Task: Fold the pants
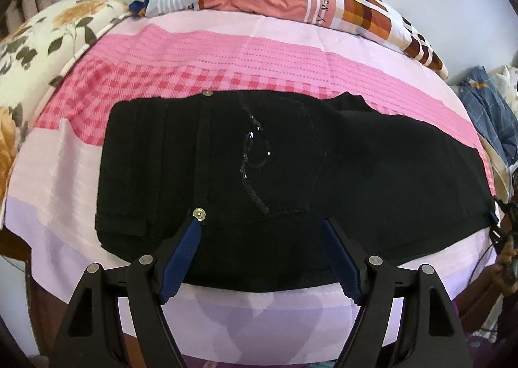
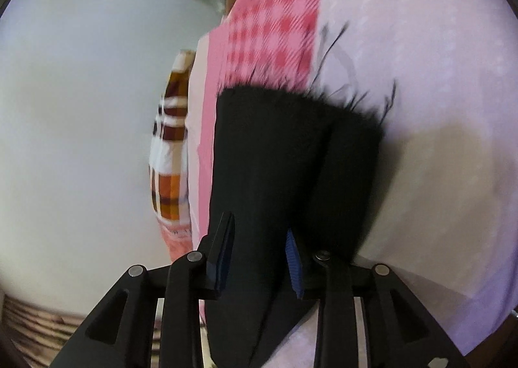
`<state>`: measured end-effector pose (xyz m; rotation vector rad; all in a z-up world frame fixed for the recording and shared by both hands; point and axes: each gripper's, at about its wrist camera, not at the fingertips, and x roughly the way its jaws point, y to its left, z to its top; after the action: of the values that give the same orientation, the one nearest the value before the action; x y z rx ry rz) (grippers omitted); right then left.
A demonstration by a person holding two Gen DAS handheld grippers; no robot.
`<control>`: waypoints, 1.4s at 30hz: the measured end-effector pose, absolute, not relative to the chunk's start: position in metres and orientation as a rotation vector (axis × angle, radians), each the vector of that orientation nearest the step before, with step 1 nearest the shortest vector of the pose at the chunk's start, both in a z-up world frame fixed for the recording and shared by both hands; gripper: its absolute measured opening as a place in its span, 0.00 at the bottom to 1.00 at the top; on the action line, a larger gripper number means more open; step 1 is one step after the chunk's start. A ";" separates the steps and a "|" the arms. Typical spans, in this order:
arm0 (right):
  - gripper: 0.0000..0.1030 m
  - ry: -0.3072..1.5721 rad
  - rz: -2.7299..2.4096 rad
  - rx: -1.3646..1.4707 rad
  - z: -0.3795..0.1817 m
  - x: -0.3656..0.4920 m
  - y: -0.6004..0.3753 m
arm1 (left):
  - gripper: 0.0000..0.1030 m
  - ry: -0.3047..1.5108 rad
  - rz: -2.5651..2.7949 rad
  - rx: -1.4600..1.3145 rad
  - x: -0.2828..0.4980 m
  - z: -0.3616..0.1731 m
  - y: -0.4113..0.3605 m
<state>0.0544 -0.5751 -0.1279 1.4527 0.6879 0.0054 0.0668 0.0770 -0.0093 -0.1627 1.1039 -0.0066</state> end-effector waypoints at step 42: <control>0.14 0.899 0.208 1.386 -0.074 0.000 -0.423 | 0.79 1.063 0.039 -0.263 0.037 -0.008 0.106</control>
<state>-0.0005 -0.4226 -0.0741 1.3862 0.8993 0.2078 0.0366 0.1065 -0.0085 -0.2633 1.0635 0.0393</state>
